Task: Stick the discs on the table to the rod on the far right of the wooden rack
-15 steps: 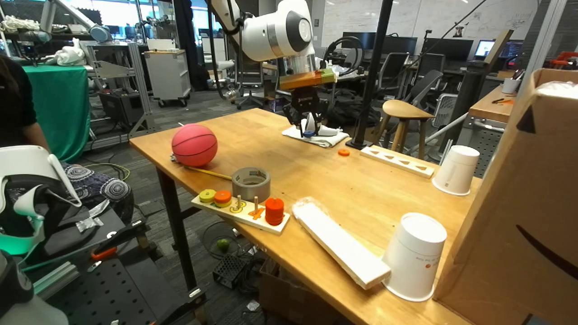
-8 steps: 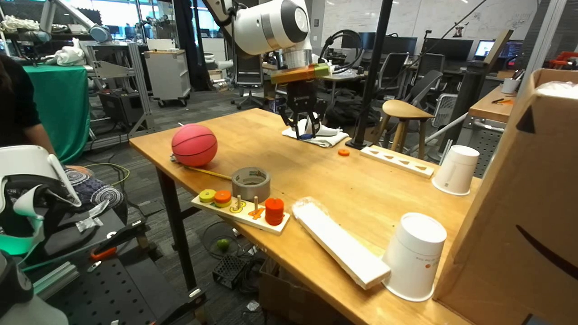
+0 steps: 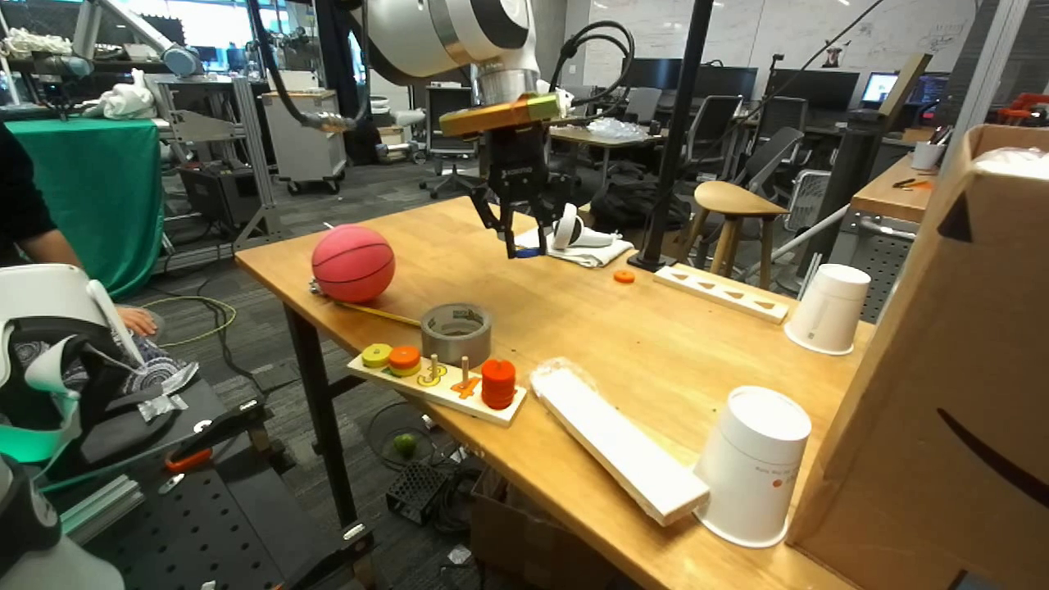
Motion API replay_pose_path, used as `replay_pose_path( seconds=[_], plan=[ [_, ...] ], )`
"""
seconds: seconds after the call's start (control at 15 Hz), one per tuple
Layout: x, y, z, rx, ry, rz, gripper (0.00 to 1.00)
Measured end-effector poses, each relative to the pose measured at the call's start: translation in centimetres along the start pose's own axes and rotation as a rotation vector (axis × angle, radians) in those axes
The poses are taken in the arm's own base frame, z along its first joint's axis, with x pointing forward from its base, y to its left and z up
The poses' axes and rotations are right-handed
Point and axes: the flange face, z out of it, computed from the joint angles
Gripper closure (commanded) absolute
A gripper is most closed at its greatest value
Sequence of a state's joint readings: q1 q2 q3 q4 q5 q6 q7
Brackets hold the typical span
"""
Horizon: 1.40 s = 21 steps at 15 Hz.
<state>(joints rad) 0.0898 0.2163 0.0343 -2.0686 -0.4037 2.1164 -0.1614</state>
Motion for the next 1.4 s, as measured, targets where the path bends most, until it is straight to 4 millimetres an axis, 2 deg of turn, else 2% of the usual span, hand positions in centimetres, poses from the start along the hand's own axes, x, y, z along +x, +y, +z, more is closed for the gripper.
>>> replay_pose_path(
  seconds=[0.2, 0.33, 0.6, 0.8, 1.0, 1.4],
  plan=[
    [-3.6, -0.5, 0.9, 0.012, -0.033, 0.029, 0.75],
    [-6.1, -0.2, 1.8, 0.020, -0.053, 0.049, 0.75],
    [-11.0, 1.0, 4.4, 0.040, -0.061, 0.105, 0.75],
    [-13.8, 1.1, 6.6, 0.065, -0.051, 0.140, 0.75],
    [-15.0, 0.5, 7.6, 0.074, -0.026, 0.150, 0.75],
    [-16.1, -0.4, 7.4, 0.072, 0.004, 0.150, 0.75]
  ],
)
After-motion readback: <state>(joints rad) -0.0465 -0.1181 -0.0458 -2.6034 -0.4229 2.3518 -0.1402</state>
